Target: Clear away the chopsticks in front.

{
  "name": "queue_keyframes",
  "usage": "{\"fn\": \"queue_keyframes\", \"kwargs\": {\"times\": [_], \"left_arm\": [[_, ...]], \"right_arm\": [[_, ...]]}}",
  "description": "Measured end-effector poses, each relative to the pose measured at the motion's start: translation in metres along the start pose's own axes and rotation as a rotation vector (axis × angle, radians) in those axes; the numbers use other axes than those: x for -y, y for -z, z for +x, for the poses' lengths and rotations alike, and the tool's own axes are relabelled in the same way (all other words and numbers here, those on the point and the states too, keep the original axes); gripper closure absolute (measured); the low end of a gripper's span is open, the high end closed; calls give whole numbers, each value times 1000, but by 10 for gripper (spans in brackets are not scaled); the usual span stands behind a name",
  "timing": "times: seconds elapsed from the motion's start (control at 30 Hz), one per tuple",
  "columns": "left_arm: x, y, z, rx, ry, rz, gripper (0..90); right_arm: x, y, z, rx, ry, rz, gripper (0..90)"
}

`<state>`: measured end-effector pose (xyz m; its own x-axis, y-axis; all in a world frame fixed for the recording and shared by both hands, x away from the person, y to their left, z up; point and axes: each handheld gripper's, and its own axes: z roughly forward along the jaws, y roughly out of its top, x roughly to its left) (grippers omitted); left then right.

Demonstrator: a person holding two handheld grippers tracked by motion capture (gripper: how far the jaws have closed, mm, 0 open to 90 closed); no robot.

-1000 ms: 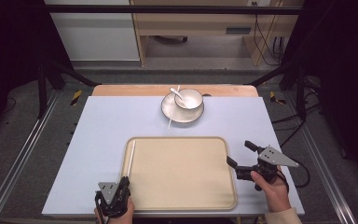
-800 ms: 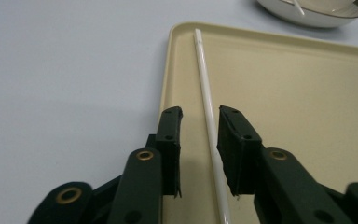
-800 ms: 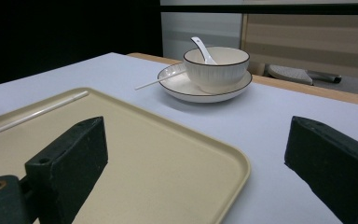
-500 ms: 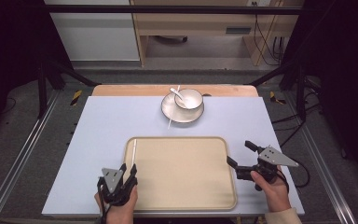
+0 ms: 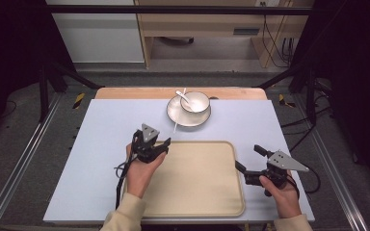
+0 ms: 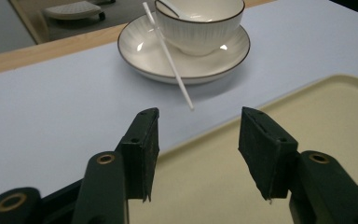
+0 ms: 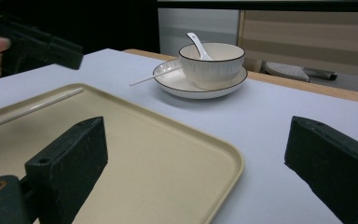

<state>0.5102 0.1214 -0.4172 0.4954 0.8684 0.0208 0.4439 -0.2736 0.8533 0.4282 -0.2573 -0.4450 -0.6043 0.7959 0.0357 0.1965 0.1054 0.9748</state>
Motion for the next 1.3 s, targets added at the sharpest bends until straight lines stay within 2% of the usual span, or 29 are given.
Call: {"fn": "queue_keyframes", "kwargs": {"times": [0.1,0.23,0.43,0.47,0.5,0.67,0.77,0.87,1.0,1.3], "left_arm": [[-10,-15,5,12,-24,8,441],[-24,-32,9,24,-45,28,468],[-45,-62,12,3,-73,54,523],[-47,-68,13,-7,-91,68,529],[-48,-74,14,-8,-93,83,533],[-46,-99,21,-2,-60,122,548],[-45,-109,21,-7,-66,139,566],[-44,-116,20,-17,-64,129,583],[-42,-125,18,-45,-66,145,602],[-35,-137,20,-51,-41,164,672]], "right_arm": [[0,0,0,2,-2,3,61],[1,-2,1,1,18,12,60],[1,-2,1,4,17,15,60],[1,-2,1,5,16,16,60],[1,-2,1,4,15,15,60],[1,-1,0,7,11,19,60],[1,-1,0,5,9,20,60],[2,-1,0,6,12,22,60],[2,-1,0,5,12,24,60],[2,0,-1,3,11,22,60]]}}
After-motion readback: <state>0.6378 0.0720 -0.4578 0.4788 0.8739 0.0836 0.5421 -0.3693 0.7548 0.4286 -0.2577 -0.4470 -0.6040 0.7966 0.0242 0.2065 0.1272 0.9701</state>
